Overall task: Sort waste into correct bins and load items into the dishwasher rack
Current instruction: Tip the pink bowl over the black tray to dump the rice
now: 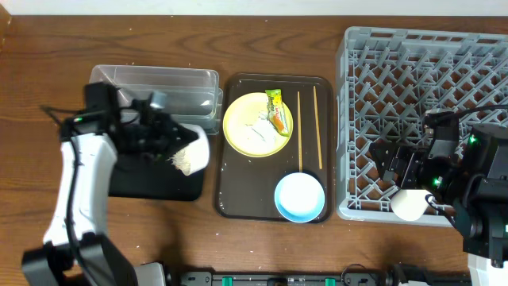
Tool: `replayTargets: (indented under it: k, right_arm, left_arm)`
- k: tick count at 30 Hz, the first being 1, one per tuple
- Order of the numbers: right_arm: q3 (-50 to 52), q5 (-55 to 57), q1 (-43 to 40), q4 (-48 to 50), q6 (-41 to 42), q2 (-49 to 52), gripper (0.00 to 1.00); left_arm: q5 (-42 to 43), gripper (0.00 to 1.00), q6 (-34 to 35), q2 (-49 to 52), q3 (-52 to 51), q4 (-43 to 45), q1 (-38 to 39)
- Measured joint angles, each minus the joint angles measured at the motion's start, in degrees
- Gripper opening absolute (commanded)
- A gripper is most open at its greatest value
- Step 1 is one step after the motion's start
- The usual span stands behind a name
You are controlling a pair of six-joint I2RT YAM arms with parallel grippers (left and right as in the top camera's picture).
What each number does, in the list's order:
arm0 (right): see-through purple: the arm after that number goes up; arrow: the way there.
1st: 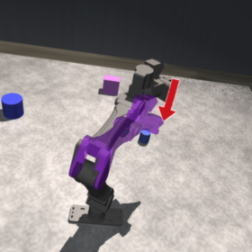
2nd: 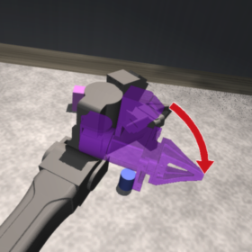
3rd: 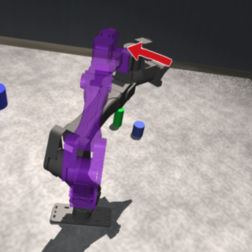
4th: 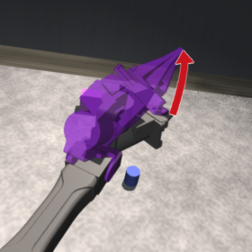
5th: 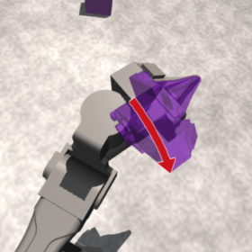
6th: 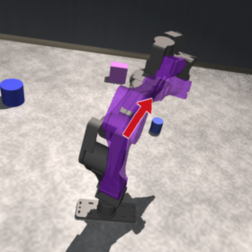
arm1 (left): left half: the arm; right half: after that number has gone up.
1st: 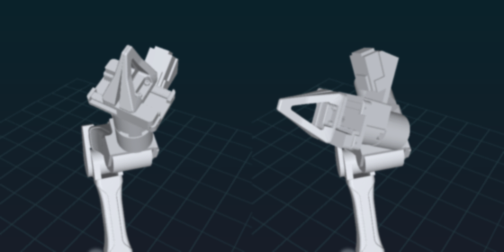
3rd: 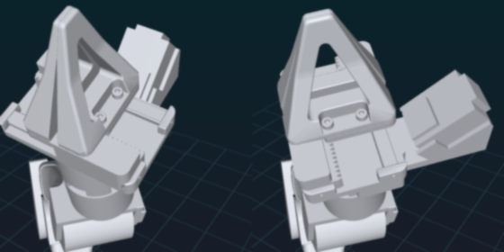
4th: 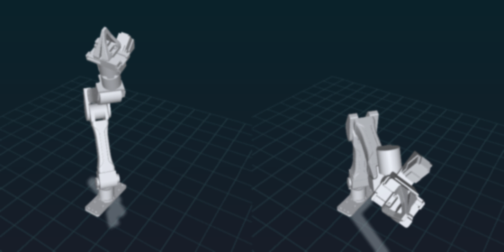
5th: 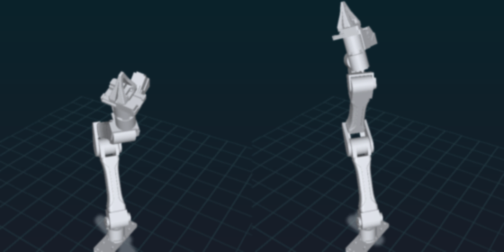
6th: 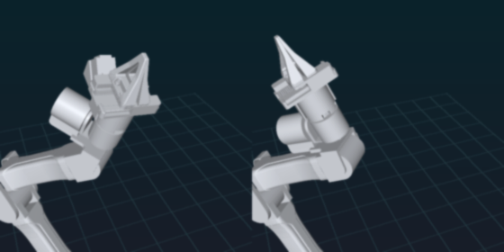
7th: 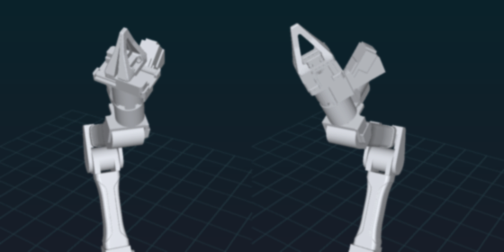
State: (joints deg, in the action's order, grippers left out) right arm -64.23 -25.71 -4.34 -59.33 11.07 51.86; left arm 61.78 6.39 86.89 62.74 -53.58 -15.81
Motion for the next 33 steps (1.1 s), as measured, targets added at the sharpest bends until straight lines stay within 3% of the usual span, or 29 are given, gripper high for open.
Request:
replayTargets:
  k: [5, 11, 21, 24, 30, 33]
  right_arm:
    - [0.0, 0.0, 0.0, 0.0, 0.0, 0.0, 0.82]
    - [0.0, 0.0, 0.0, 0.0, 0.0, 0.0, 0.82]
    - [0.0, 0.0, 0.0, 0.1, 0.0, 0.0, 0.82]
    - [0.0, 0.0, 0.0, 0.1, 0.0, 0.0, 0.82]
    - [0.0, 0.0, 0.0, -0.1, 0.0, 0.0, 0.82]
    - [0.0, 0.0, 0.0, -0.3, 0.0, 0.0, 0.82]
  left_arm:
    - [16.3, 0.06, -7.0, 7.7, -4.6, -0.3, -10.1]
    - [23.7, 0.06, -10.3, 11.6, -5.9, -2.6, -13.8]
    - [23.4, 0.06, -15.4, 10.5, -6.0, -1.3, -13.7]
    - [24.2, 0.06, -17.3, 10.3, -6.1, -6.1, -13.8]
    - [23.9, 0.06, -20.2, 9.7, -6.2, -6.8, -13.8]
    - [21.8, 0.06, -18.9, 9.6, -6.1, -5.1, -13.8]
